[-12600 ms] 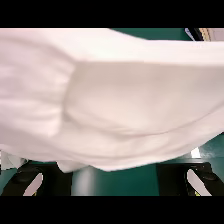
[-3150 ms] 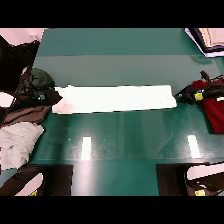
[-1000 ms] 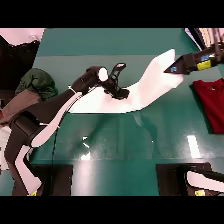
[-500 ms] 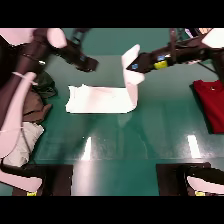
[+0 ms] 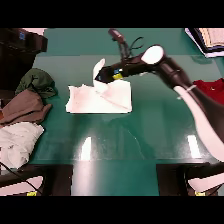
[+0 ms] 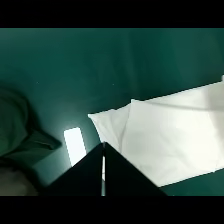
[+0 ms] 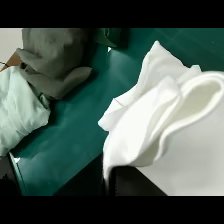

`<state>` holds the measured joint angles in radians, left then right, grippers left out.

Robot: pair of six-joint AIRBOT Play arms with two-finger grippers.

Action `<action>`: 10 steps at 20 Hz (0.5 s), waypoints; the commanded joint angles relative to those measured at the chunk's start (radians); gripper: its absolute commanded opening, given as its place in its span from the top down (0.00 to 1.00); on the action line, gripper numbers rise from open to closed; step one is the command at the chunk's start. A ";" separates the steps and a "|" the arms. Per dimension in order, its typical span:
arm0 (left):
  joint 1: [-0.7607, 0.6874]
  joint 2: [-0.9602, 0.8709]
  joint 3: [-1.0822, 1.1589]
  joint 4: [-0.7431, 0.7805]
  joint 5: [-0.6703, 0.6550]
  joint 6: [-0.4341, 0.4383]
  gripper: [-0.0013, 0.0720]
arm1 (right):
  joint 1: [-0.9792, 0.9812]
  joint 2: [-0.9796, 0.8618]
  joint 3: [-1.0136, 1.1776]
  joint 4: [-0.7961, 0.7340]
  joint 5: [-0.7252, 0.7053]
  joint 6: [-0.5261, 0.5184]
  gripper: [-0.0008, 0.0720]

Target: Fold the shirts.

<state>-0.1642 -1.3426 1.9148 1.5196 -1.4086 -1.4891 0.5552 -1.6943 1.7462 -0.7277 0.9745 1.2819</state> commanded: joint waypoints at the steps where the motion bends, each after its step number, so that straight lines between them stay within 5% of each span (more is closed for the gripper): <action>1: 0.013 0.029 0.000 0.027 -0.032 0.005 0.95 | 0.065 -0.135 0.128 -0.001 -0.037 -0.002 0.97; 6: 0.013 0.029 0.000 0.023 -0.055 0.005 0.95 | 0.125 -0.271 0.275 0.003 -0.092 -0.006 0.95; 7: 0.013 0.029 0.000 0.022 -0.059 0.005 0.95 | 0.145 -0.299 0.309 0.008 -0.091 -0.032 0.69; 8: 0.013 0.029 0.000 0.021 -0.058 0.004 0.95 | 0.163 -0.323 0.332 0.040 -0.097 -0.063 0.32; 9: 0.013 0.029 0.000 0.022 -0.059 0.004 0.95 | 0.175 -0.332 0.335 0.080 -0.105 -0.096 0.14; 10: 0.013 0.029 0.000 0.022 -0.059 0.004 0.95 | 0.180 -0.322 0.321 0.079 -0.113 -0.105 0.14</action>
<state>-0.1520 -1.3155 1.9144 1.5410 -1.4601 -1.4841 0.7013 -1.9797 2.0338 -0.6907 0.8879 1.2343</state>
